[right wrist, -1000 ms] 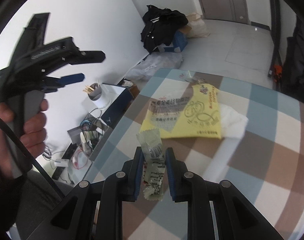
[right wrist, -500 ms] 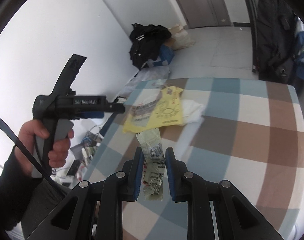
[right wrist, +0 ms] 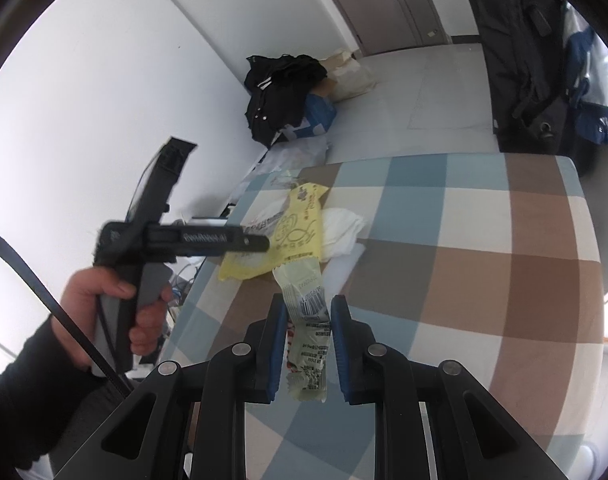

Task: Collect trash
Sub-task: 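Grasp the yellow bread wrapper with the left gripper while the right holds the plastic, then carry the yellow wrapper and clear plastic over the white bin with both grippers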

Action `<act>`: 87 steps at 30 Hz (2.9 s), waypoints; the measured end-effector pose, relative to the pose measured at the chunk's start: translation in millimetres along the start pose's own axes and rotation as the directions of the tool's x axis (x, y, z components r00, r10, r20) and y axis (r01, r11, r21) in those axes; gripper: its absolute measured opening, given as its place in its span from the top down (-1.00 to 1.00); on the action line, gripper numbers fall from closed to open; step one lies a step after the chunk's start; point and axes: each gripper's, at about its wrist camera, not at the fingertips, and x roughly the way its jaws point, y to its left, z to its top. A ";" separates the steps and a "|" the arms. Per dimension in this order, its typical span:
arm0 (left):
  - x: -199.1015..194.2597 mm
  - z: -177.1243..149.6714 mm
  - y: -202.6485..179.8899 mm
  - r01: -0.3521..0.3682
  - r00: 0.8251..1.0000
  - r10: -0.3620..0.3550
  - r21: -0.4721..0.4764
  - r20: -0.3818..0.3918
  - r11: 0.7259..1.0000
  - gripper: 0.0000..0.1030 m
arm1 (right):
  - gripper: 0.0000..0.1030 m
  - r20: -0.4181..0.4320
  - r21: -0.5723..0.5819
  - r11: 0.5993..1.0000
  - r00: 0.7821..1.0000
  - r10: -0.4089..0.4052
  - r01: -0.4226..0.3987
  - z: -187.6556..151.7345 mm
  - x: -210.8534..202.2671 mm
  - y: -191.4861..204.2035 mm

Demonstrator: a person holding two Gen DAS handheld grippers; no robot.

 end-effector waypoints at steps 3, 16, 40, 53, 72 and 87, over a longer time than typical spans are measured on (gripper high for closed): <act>-0.6 -2.0 -5.4 -0.027 0.999 0.027 0.003 0.025 1.000 -0.66 | 0.59 0.001 0.017 1.000 1.000 0.003 -0.003 -0.7 -4.7 -5.5; -5.9 -1.4 -10.6 -0.001 0.995 -0.002 0.024 0.097 1.000 0.96 | 0.59 0.015 0.051 0.999 1.000 0.002 -0.002 -2.7 -16.1 -10.8; -80.7 -34.3 7.8 0.197 0.948 -0.191 0.000 0.254 0.980 1.00 | 0.59 0.083 0.057 0.998 0.996 -0.032 0.027 -17.0 -42.8 3.1; -123.9 -69.5 -0.4 0.244 0.914 -0.255 0.075 0.316 0.967 1.00 | 0.59 0.162 0.064 0.998 0.987 -0.022 0.012 -38.0 -89.3 20.9; -188.5 -94.0 -22.2 0.296 0.859 -0.335 0.158 0.387 0.942 1.00 | 0.59 0.270 0.083 0.996 0.963 -0.003 -0.020 -56.2 -149.4 27.1; -217.0 -121.4 -178.1 0.370 0.794 -0.526 0.445 0.305 0.816 1.00 | 0.59 0.489 0.158 0.984 0.859 -0.154 0.087 -92.1 -312.0 -14.6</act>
